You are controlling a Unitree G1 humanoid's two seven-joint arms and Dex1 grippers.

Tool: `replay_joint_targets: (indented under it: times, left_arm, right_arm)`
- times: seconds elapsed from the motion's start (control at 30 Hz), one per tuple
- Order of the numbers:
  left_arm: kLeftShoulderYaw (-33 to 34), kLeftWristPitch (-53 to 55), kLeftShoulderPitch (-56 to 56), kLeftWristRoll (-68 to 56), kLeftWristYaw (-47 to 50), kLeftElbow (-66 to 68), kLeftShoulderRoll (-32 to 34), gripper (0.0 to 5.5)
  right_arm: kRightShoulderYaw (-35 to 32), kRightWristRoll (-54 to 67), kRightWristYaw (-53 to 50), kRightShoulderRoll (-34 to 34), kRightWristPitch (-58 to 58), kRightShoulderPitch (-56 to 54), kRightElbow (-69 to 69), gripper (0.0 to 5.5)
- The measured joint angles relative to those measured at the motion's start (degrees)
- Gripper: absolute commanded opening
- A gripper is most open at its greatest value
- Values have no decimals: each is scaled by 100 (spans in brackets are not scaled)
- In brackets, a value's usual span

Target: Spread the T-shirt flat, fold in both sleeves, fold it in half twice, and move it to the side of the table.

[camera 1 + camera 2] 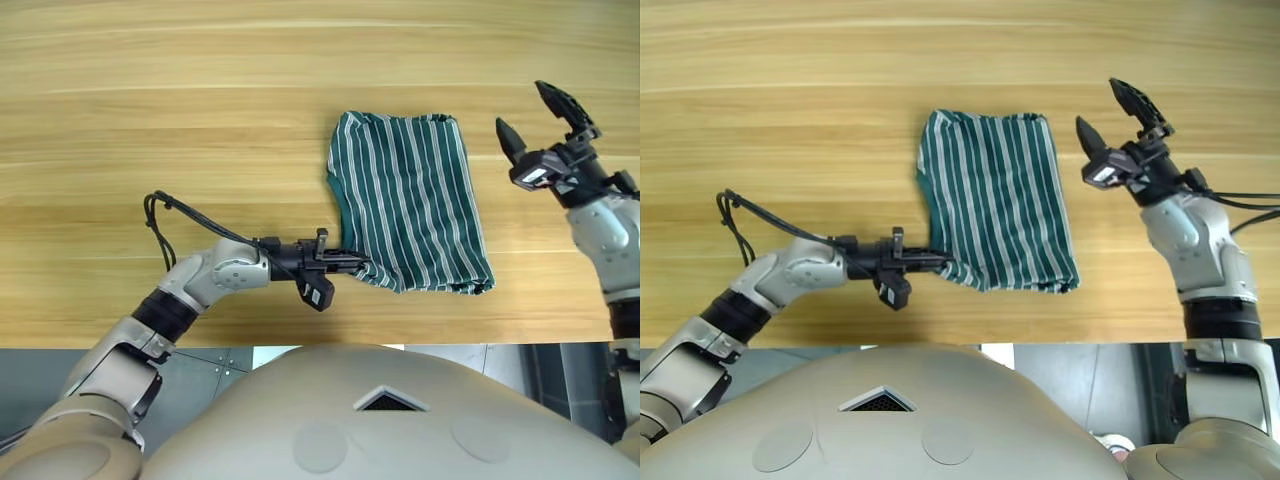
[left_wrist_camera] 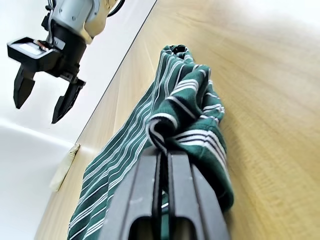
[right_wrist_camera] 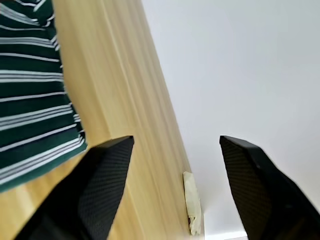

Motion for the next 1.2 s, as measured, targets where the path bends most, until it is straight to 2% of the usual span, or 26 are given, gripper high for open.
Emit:
replay_joint_targets:
  times: [0.13, 0.27, 0.4, 0.57, 1.07, 1.2]
  left_arm:
    - [262, 100, 450, -535, -106, -144, 425, 1]
    - [458, 373, 734, -755, -126, -263, 469, 1]
    - [554, 643, 1058, -976, -186, -493, 544, 1]
    - [519, 844, 1327, -1176, -389, -730, 576, 1]
    - [866, 980, 1133, -1152, -380, -539, 534, 1]
    - [889, 990, 1122, -1150, -380, -525, 532, 0]
  right_arm:
    - [-128, 97, 921, -664, 210, 1595, -151, 317]
    - [-562, -141, 1064, -1011, 525, 2215, -460, 317]
    - [-791, -365, 1320, -1050, 738, 2823, -1466, 317]
    - [-551, -291, 1904, -1013, 572, 3177, -2580, 317]
    - [-58, -155, 2360, -1028, 3, 3159, -2730, 317]
    - [66, -188, 2369, -1027, -70, 2978, -2630, 251]
